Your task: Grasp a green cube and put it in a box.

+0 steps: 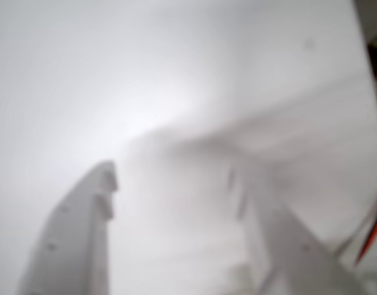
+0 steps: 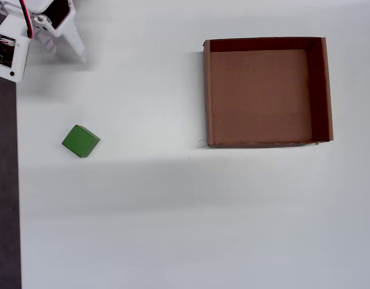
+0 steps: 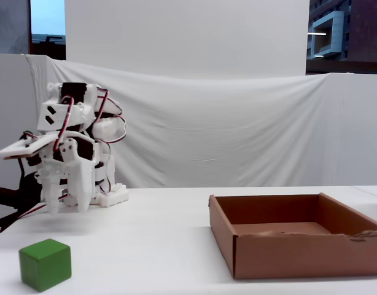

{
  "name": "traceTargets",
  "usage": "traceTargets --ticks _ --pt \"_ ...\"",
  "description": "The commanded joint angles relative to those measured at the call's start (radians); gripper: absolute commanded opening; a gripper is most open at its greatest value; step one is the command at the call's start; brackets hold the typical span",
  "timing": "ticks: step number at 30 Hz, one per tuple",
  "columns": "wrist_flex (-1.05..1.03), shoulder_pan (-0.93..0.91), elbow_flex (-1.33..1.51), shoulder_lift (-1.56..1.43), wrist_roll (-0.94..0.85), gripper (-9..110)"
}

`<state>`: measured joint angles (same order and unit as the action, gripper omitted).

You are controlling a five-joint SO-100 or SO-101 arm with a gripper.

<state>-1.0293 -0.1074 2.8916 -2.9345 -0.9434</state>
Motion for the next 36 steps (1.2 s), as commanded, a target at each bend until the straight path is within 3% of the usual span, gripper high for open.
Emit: traceTargets --ticks 1,14,29,36 --pt "0.044 0.012 -0.141 0.095 0.038 22" --pt "0.114 0.023 -0.537 0.611 0.16 22" --pt "0.279 0.009 -0.726 1.043 0.172 22" --pt "0.209 0.049 -1.068 1.344 0.301 22"
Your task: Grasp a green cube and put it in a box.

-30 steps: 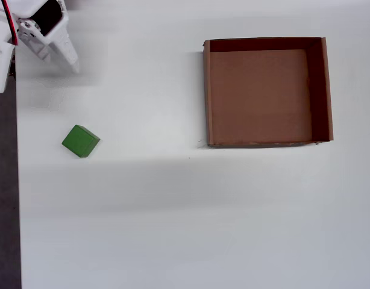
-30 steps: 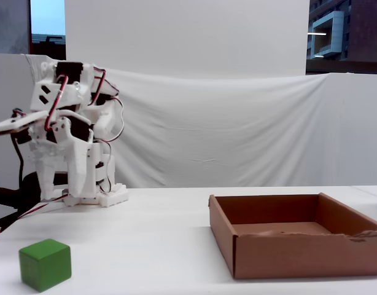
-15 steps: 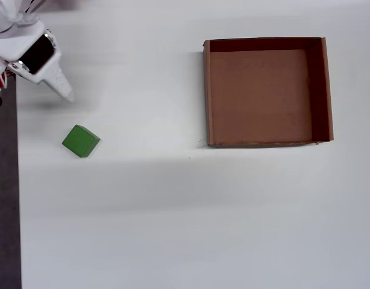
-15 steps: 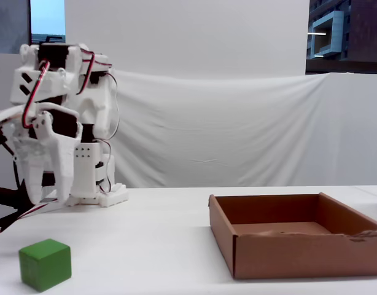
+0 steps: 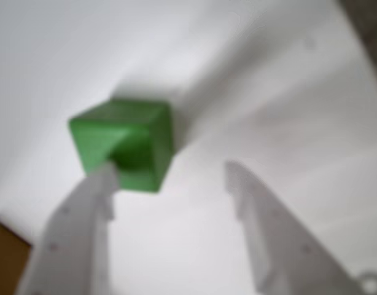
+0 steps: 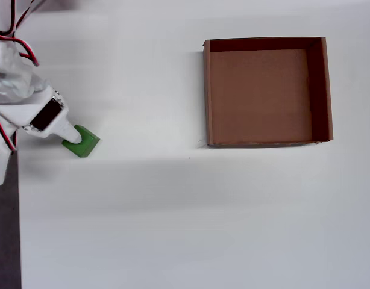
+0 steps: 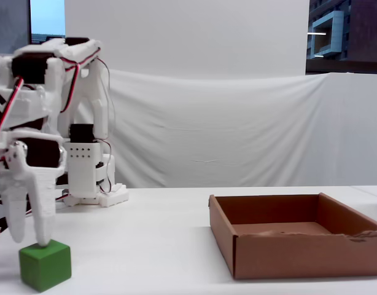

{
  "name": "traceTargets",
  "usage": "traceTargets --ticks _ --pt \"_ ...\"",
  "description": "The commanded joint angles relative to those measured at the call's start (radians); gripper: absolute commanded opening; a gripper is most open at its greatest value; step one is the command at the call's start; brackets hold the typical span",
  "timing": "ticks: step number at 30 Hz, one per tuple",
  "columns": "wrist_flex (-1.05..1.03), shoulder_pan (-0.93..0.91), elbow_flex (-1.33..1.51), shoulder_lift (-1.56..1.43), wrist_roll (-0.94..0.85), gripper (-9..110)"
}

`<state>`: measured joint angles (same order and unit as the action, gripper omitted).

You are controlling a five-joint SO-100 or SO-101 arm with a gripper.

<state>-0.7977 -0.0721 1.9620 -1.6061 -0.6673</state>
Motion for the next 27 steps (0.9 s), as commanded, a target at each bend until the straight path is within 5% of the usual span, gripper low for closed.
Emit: traceTargets --ticks 1,27 --pt "-0.04 0.021 -0.161 0.026 0.025 22" --pt "-0.057 0.094 -0.202 0.103 0.029 28"
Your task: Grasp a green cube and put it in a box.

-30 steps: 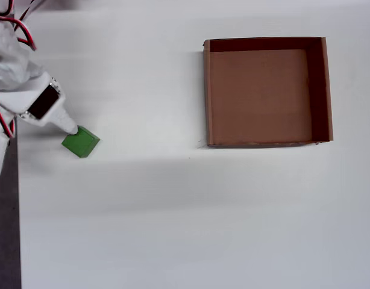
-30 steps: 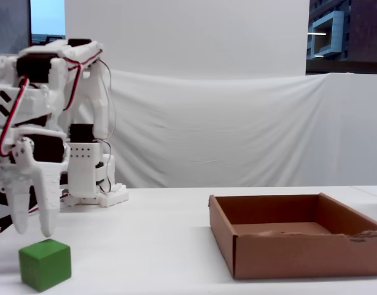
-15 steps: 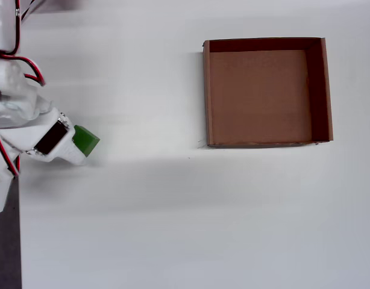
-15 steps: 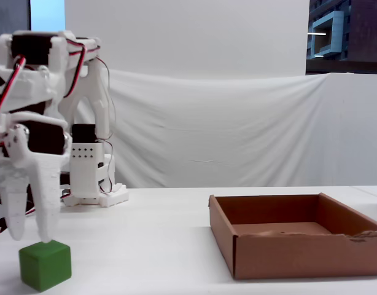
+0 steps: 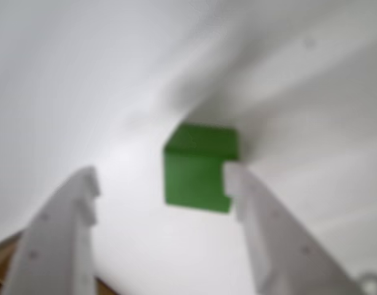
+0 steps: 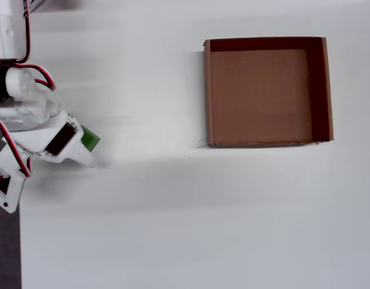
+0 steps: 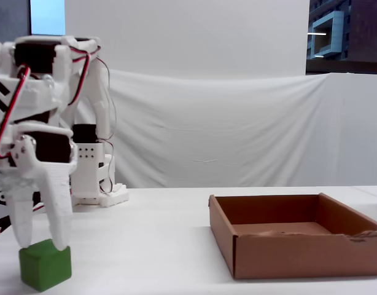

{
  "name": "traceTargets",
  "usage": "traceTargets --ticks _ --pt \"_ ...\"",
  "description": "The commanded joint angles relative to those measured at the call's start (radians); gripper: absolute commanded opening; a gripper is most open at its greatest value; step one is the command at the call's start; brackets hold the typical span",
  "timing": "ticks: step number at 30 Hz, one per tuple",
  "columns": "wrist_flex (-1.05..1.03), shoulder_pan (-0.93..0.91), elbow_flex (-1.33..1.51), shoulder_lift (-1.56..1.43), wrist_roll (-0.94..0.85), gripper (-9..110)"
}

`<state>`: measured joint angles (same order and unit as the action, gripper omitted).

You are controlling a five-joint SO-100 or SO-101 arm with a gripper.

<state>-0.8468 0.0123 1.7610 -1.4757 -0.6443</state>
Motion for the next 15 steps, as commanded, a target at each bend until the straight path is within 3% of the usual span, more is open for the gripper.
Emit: traceTargets --ticks 1,15 --pt "-0.015 0.009 0.005 -0.031 0.006 28" --pt "-0.083 -0.008 0.152 -0.156 -0.005 28"
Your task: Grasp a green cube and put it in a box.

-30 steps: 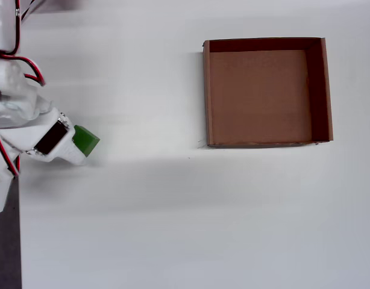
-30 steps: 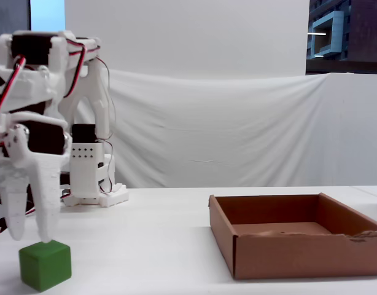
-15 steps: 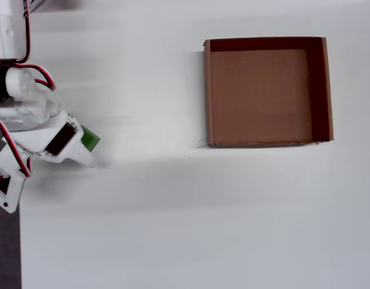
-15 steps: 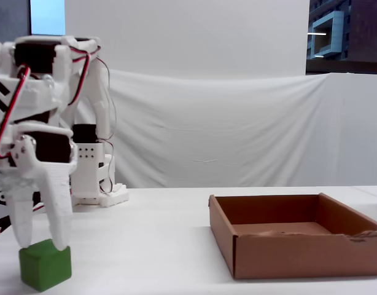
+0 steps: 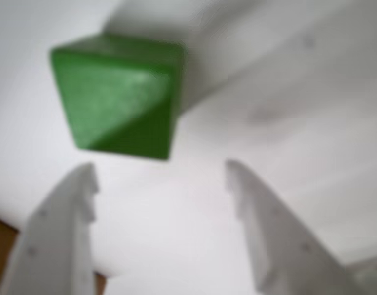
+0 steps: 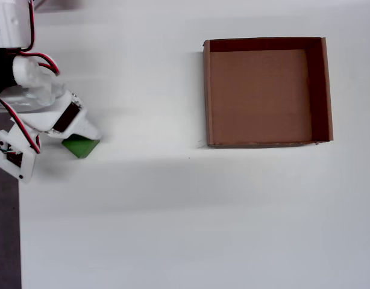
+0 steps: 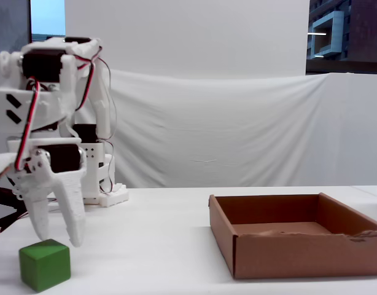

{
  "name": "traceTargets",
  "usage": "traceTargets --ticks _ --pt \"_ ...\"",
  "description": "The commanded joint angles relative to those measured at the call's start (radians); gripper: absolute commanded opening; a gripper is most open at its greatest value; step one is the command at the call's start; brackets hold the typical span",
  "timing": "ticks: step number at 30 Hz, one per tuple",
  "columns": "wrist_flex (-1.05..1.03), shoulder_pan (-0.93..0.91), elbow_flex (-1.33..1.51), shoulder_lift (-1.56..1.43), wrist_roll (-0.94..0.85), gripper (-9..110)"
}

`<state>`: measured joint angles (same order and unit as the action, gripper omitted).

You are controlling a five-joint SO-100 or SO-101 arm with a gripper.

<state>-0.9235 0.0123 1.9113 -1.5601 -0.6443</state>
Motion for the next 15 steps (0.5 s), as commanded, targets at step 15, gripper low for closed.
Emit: traceTargets --ticks 15 --pt "0.064 -0.043 -0.002 -0.037 -0.005 28"
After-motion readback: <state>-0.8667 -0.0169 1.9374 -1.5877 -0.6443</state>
